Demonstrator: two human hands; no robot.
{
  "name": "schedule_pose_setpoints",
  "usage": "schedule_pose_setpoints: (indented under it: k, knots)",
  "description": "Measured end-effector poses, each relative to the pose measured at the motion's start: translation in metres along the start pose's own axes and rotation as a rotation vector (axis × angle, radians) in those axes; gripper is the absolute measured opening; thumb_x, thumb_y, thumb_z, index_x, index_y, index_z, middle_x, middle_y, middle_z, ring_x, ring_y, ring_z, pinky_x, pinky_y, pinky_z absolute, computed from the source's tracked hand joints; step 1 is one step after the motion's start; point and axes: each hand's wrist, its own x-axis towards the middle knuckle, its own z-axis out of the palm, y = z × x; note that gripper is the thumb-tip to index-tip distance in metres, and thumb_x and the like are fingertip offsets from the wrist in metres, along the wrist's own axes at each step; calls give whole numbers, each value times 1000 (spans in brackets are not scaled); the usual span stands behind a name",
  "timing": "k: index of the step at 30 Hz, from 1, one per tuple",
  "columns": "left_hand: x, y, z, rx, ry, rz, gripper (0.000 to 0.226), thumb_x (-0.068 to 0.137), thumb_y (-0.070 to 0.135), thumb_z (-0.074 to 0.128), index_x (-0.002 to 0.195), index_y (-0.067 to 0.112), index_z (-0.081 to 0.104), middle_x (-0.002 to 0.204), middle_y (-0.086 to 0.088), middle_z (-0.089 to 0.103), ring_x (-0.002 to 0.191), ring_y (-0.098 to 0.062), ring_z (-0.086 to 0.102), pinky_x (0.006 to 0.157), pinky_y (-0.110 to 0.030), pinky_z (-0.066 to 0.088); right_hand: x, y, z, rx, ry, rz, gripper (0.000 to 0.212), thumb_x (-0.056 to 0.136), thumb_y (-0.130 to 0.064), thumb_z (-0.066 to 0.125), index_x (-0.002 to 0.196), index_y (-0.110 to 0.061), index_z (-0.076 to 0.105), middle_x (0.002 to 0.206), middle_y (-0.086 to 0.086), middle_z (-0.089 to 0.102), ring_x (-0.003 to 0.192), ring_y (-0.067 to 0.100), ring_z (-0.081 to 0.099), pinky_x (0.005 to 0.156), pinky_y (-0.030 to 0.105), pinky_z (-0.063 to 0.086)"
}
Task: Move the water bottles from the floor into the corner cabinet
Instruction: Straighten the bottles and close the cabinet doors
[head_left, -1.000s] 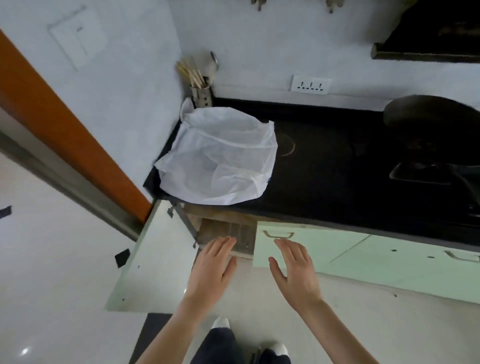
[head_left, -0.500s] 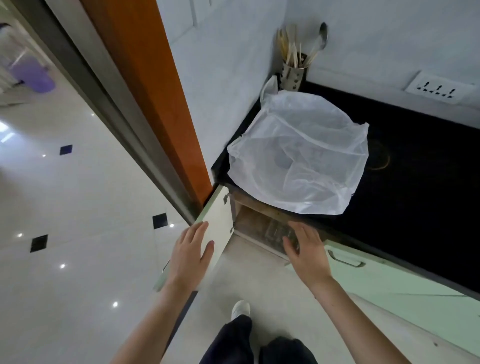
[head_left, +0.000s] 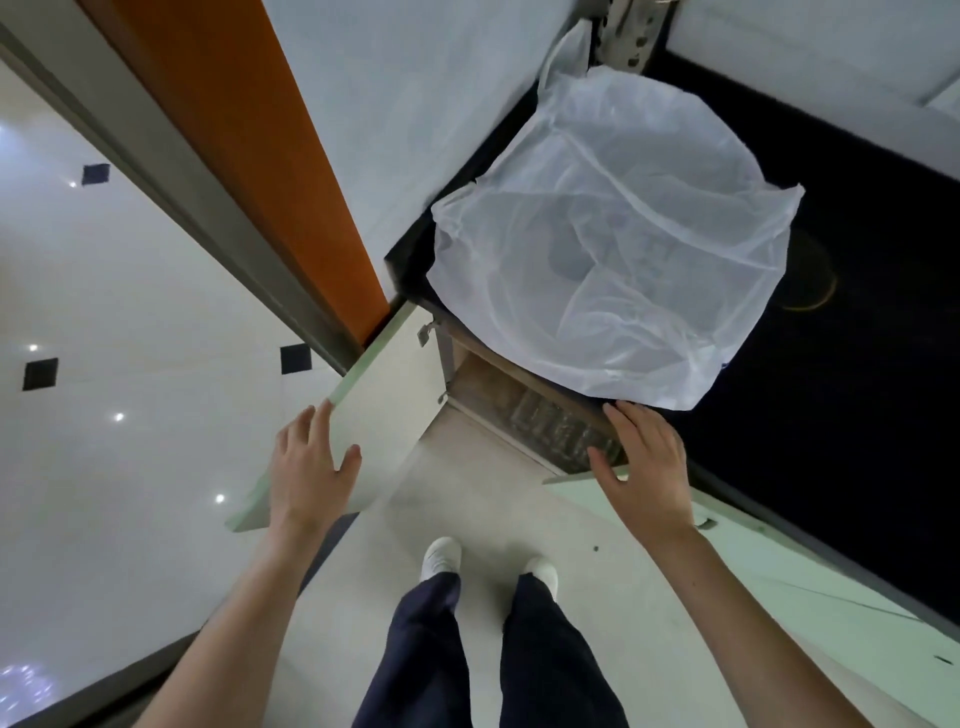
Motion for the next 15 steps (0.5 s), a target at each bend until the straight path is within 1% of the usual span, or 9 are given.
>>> schedule_pose_setpoints:
  k: [4, 6, 9, 12, 15]
  knots:
    - [2, 8, 5, 24, 45, -85, 60, 90, 33, 63, 143, 19, 40, 135, -15, 51, 119, -36, 44, 102, -50, 39, 5, 15, -3, 43, -37, -57, 56, 89, -42, 55, 137, -13, 56, 142, 1, 53, 134, 22, 45, 114, 41, 33]
    - [-2, 15, 10, 16, 67, -122, 58, 89, 32, 65, 142, 20, 42, 133, -15, 52, 118, -36, 44, 101, -49, 39, 6, 21, -4, 81, -54, -61, 55, 89, -40, 59, 138, -17, 54, 144, -3, 52, 135, 19, 42, 114, 39, 30]
    - [-12, 26, 16, -32, 76, -149, 57, 89, 27, 65, 141, 20, 44, 130, -15, 52, 115, -35, 44, 100, -48, 38, 6, 26, -4, 118, -84, -69, 55, 89, -32, 67, 141, -19, 52, 147, -4, 48, 138, 19, 38, 115, 40, 27]
    - [-29, 39, 21, -128, 63, -126, 56, 89, 20, 65, 141, 18, 45, 128, -13, 52, 114, -32, 45, 99, -44, 41, 8, 27, -5, 151, -96, -81, 55, 89, -36, 62, 141, -20, 51, 148, -5, 47, 139, 19, 38, 116, 41, 27]
    - [-48, 54, 28, -250, 13, -43, 57, 89, 14, 65, 143, 16, 45, 128, -9, 51, 112, -28, 50, 95, -38, 47, 9, 27, -4, 189, -85, -78, 56, 88, -37, 61, 140, -19, 53, 146, -4, 49, 138, 21, 39, 116, 40, 25]
